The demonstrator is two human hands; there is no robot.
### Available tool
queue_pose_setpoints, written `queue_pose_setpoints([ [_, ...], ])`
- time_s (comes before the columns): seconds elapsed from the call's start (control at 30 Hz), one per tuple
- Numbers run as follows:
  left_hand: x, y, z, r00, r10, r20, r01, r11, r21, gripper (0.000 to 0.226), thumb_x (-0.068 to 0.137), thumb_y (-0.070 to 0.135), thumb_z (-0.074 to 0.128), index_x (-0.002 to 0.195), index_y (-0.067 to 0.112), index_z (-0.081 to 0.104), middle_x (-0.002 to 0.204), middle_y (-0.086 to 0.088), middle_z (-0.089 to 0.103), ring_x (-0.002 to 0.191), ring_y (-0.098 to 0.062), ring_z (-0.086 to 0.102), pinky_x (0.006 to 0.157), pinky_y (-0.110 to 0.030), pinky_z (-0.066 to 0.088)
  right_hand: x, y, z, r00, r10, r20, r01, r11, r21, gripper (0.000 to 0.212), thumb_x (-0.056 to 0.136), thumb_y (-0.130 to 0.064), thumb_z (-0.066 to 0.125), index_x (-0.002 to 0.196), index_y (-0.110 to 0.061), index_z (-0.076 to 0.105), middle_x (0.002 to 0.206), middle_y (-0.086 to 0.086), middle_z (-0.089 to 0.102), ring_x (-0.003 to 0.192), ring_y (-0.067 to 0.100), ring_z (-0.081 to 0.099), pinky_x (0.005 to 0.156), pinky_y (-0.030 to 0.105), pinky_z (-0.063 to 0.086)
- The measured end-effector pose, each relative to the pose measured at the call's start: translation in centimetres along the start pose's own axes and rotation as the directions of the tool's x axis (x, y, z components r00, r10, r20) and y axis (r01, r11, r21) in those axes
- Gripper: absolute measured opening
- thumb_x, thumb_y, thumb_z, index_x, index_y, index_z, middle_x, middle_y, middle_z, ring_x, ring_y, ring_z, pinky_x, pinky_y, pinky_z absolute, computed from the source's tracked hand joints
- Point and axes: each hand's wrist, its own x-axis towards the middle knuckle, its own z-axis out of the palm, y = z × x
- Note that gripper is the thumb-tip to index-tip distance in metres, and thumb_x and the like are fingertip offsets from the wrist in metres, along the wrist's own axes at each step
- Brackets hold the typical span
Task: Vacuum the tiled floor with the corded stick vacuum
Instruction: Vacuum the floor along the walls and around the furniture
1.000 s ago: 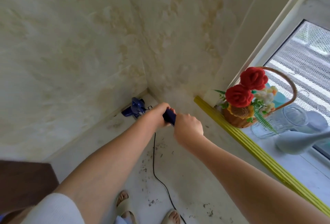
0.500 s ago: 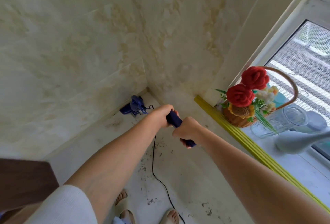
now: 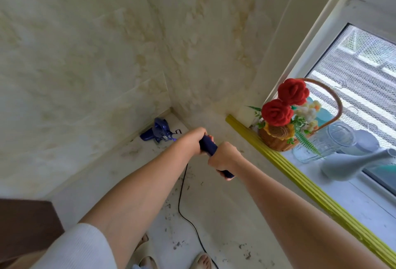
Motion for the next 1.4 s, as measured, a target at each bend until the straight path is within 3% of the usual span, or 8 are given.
queue_pose_setpoints([
  [0.13,0.7,0.1,-1.0,1.0,-0.014,-0.028,0.011,0.991,-0.13,0.02,0.092,0.005,0.037,0.073,0.007,0.033,0.07,-0.008,0.038,0.06,-0.019,0.04,0.055,-0.026,0.037,0.0,-0.4,0.7,0.998,-0.067,-0.013,0.065,0.994,-0.091,0.033,0.083,-0.001,0.05,0.115,-0.005,0.047,0.071,0.012,0.057,0.044,0.019,0.052,0.036,0.023,0.041],
  [0.27,-0.1,-0.7,-0.8,0.999,-0.03,0.024,0.033,0.99,-0.134,0.022,0.093,0.006,0.037,0.072,0.008,0.033,0.071,-0.008,0.037,0.061,-0.019,0.038,0.073,-0.023,0.036,-1.0,0.0,0.0,0.998,-0.058,0.018,0.059,0.992,-0.116,0.037,0.084,-0.001,0.049,0.121,-0.004,0.046,0.071,0.014,0.057,0.044,0.02,0.051,0.035,0.022,0.04],
  [0.47,-0.2,0.4,-1.1,0.999,-0.007,0.045,0.012,0.995,-0.103,0.019,0.091,0.004,0.036,0.073,0.009,0.035,0.07,-0.008,0.04,0.061,-0.018,0.042,0.063,-0.024,0.042,-1.1,-1.0,-0.2,0.995,-0.084,-0.056,0.077,0.99,-0.122,0.033,0.085,-0.001,0.05,0.117,-0.006,0.047,0.071,0.013,0.057,0.046,0.02,0.054,0.038,0.025,0.044],
  [0.6,0.5,0.9,-1.7,0.999,0.014,0.03,-0.012,0.998,-0.054,0.018,0.091,0.004,0.037,0.073,0.009,0.035,0.071,-0.008,0.041,0.061,-0.018,0.043,0.056,-0.025,0.043,-0.7,-1.2,0.7,0.985,-0.136,-0.109,0.118,0.981,-0.153,0.03,0.084,-0.004,0.054,0.113,-0.009,0.048,0.074,0.007,0.054,0.065,0.023,0.06,0.059,0.03,0.054],
  [0.7,0.3,0.4,-1.1,0.997,0.01,0.078,-0.009,1.0,-0.007,0.017,0.089,0.003,0.037,0.073,0.01,0.036,0.07,-0.01,0.042,0.061,-0.019,0.044,0.055,-0.027,0.043,-1.2,-0.4,0.1,0.981,-0.135,-0.139,0.114,0.983,-0.147,0.026,0.084,-0.004,0.054,0.109,-0.01,0.049,0.074,0.006,0.054,0.071,0.025,0.062,0.064,0.033,0.055],
  [0.93,-0.9,-1.0,2.1,0.976,-0.005,0.219,-0.01,0.998,0.066,0.019,0.088,0.004,0.037,0.07,0.01,0.037,0.066,-0.008,0.042,0.058,-0.019,0.044,0.04,-0.018,0.046,-3.0,2.0,-2.3,0.965,-0.074,-0.251,0.032,0.986,-0.167,0.016,0.08,-0.006,0.054,0.092,-0.012,0.044,0.072,0.007,0.056,0.064,0.026,0.062,0.057,0.034,0.053],
  [1.17,-0.3,1.1,3.0,0.972,0.011,0.235,-0.032,0.996,0.083,0.017,0.088,0.003,0.038,0.072,0.008,0.039,0.068,-0.009,0.045,0.06,-0.02,0.046,0.041,-0.019,0.047,-2.0,0.2,-3.7,0.949,-0.092,-0.301,0.032,0.98,-0.196,0.017,0.08,-0.008,0.056,0.092,-0.014,0.044,0.076,0.009,0.061,0.075,0.028,0.067,0.066,0.036,0.058],
  [1.4,2.6,4.0,2.1,0.988,0.052,0.148,-0.055,0.998,0.02,0.019,0.091,0.004,0.037,0.073,0.008,0.037,0.069,-0.007,0.043,0.059,-0.018,0.046,0.053,-0.029,0.045,1.2,-2.4,-3.1,0.949,-0.124,-0.289,0.055,0.97,-0.237,0.027,0.085,-0.01,0.057,0.111,-0.011,0.053,0.078,0.005,0.056,0.081,0.026,0.067,0.073,0.038,0.059],
])
